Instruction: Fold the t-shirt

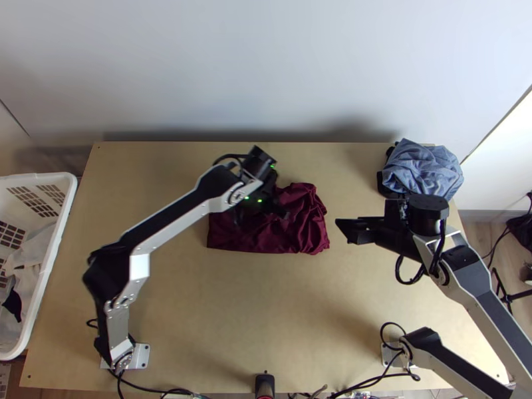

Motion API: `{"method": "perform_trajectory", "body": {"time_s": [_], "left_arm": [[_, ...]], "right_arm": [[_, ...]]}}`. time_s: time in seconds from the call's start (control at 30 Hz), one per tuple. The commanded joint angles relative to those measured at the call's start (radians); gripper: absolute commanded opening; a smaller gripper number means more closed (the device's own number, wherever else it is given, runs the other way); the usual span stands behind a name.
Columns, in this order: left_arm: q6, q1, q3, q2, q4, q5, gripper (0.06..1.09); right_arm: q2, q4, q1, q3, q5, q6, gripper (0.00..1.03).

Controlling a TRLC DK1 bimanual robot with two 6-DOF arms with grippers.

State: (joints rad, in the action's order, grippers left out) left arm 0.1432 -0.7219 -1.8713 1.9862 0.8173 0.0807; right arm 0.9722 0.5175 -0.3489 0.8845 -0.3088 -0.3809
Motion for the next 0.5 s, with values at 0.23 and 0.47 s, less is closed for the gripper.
{"method": "perform_trajectory", "body": {"time_s": [0.23, 0.47], "left_arm": [[0.096, -0.119, -0.256, 0.243, -0.044, -0.004, 0.09], [0.122, -0.157, -0.371, 0.365, -0.044, -0.002, 0.09]], "right_arm": [[-0.073, -0.004, 0.028, -0.071, -0.003, 0.002, 0.96], [-0.082, -0.004, 0.047, -0.082, -0.021, 0.005, 0.96]]}}
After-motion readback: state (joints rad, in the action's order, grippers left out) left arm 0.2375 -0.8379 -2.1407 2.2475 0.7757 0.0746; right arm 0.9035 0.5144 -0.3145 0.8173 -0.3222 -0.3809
